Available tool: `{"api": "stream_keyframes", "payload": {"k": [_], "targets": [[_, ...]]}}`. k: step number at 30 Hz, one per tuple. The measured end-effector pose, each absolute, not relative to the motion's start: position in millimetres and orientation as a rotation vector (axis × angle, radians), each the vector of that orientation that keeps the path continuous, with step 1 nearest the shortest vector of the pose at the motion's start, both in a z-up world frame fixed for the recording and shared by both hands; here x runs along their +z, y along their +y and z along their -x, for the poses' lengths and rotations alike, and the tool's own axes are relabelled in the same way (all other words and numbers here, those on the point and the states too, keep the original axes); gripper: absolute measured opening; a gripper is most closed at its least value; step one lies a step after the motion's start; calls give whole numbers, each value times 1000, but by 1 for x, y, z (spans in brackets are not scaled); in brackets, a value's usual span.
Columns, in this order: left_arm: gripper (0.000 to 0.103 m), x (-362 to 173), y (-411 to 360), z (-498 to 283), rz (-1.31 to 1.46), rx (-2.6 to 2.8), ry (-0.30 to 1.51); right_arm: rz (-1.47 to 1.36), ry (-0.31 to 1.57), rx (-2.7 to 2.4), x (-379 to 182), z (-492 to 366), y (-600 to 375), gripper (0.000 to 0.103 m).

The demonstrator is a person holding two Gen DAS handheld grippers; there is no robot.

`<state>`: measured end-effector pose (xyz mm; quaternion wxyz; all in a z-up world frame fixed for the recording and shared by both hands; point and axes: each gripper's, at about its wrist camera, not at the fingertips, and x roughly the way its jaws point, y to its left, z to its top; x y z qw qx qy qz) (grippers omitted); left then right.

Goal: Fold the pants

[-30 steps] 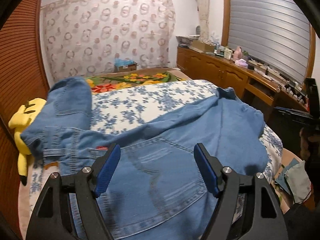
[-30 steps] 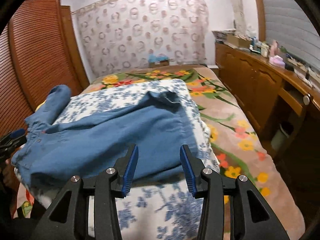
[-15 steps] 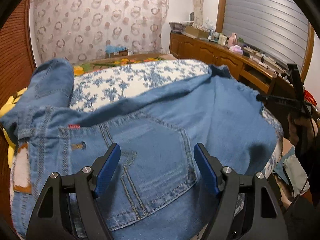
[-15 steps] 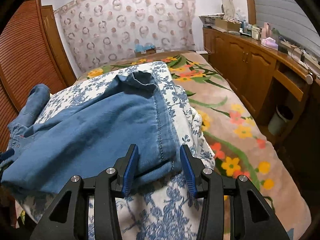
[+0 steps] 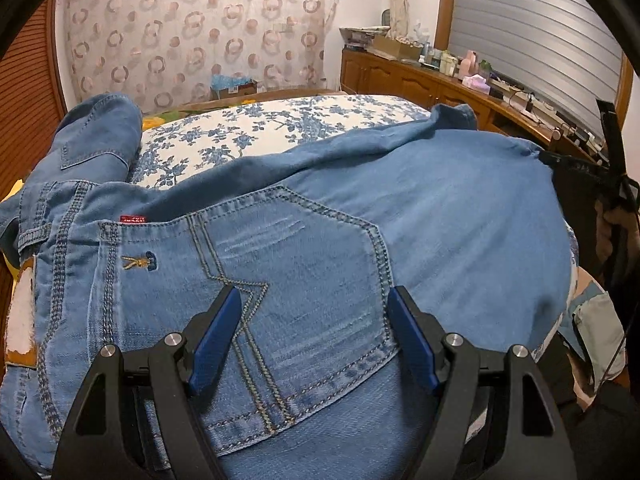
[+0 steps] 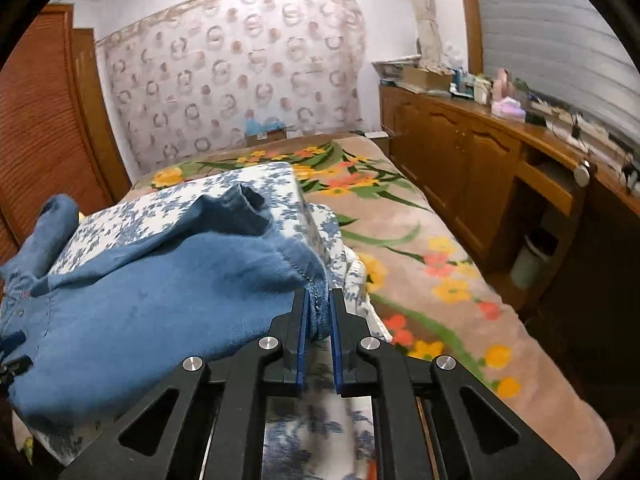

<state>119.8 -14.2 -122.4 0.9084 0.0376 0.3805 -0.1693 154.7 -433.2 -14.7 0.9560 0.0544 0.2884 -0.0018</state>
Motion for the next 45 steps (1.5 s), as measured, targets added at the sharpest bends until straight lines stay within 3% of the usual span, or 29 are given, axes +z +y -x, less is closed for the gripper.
{"api": "stream_keyframes", "payload": {"k": [13, 24, 34, 45], "targets": [[76, -126, -16, -118, -99, -344, 783, -101, 668, 3, -31, -159, -438, 10], [76, -104, -18, -113, -91, -365, 757, -123, 570, 37, -9, -132, -441, 10], [76, -64, -75, -166, -141, -462, 724, -130, 630, 70, -31, -121, -450, 9], [76, -66, -115, -198, -175, -484, 771, -154, 628, 130, -33, -143, -456, 10]]}}
